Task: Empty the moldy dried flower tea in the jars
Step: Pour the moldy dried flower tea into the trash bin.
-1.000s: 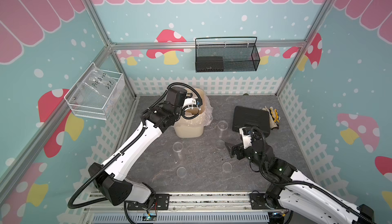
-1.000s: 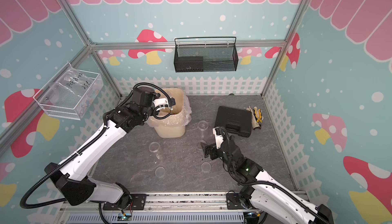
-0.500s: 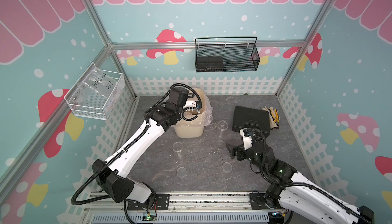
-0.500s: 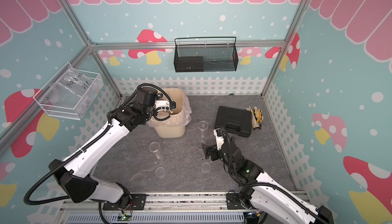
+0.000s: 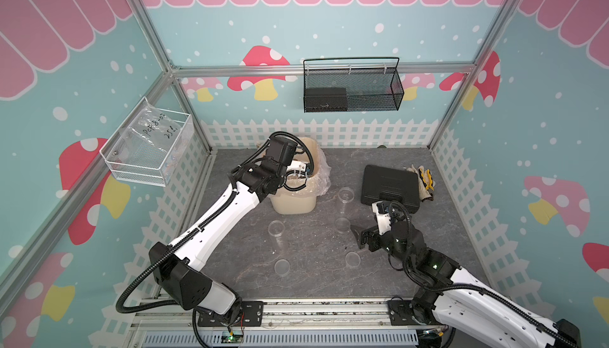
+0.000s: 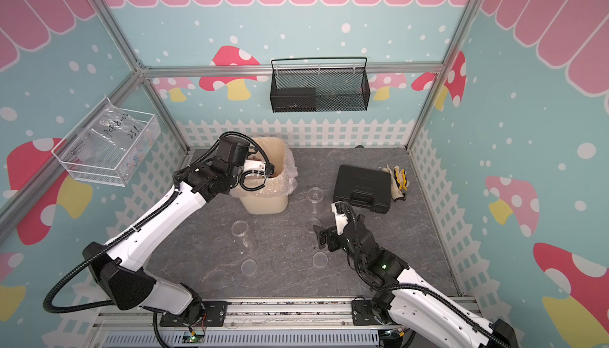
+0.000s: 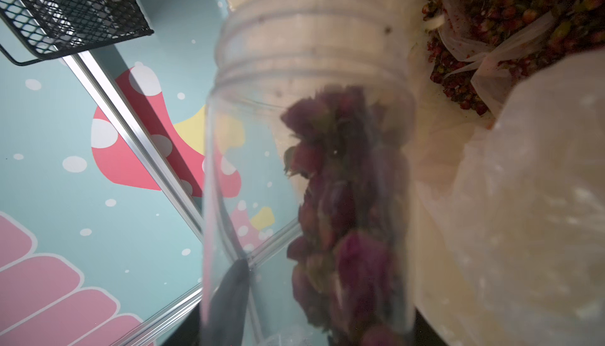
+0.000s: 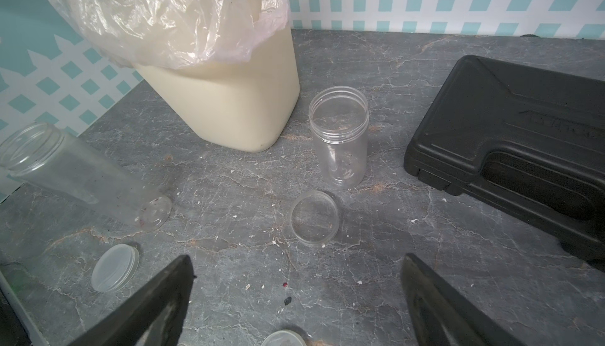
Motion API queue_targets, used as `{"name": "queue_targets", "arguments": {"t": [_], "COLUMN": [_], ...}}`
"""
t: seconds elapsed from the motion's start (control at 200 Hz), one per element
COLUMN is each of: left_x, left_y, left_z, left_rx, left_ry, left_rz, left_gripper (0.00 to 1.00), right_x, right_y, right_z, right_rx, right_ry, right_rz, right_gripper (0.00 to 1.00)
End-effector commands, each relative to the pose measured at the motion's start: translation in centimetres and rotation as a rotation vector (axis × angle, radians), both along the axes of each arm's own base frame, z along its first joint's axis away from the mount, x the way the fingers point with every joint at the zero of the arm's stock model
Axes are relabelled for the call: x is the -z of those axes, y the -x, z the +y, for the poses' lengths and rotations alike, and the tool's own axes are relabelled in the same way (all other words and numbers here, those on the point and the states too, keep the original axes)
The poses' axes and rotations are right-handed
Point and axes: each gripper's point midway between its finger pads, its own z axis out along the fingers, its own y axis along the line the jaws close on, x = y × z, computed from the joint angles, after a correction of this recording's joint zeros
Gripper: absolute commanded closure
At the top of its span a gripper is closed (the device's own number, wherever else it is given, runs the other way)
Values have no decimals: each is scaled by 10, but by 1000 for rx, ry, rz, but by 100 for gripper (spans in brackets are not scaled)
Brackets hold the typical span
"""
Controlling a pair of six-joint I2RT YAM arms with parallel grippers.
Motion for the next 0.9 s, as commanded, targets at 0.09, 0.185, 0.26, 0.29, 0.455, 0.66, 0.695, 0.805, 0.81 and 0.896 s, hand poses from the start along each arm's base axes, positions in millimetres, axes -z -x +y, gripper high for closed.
{"name": "queue_targets", "arguments": {"t": [0.09, 0.185, 0.26, 0.29, 0.455, 0.66, 0.695, 0.805, 0.81, 0.896], "left_x": [-7, -6, -5, -4, -1, 4, 4, 5, 6, 6], "left_y": [0, 1, 2, 3, 3, 4, 4, 4, 4, 5], "left_z": [5, 6, 6, 7, 5, 4, 3, 3, 3, 2], "left_rx": [16, 15, 18, 19, 27, 32, 34, 33, 34, 35], "left_ry": [-70, -82, -91, -95, -100, -102, -101, -100, -100, -98], "left_rz": [29, 44, 59, 66, 91, 120, 125, 135, 137, 147], "left_gripper": [100, 100, 100, 100, 100, 100, 100, 100, 100, 100], "right_x": [2, 3, 3, 4, 6, 10, 10, 11, 11, 13], "right_y": [3, 4, 5, 5, 7, 9, 9, 9, 9, 9], "right_z": [1, 1, 1, 1, 0, -1, -1, 0, 0, 0], "right_rx": [-12, -14, -16, -16, -13, -17, -20, -23, -23, -24], "right_ry": [-20, -24, -26, -26, -32, -37, -37, -39, -40, -39], "right_rz": [-11, -11, -12, -12, -9, -3, -3, -3, -3, -1], "right_gripper": [1, 0, 0, 1, 0, 0, 0, 0, 0, 0]}}
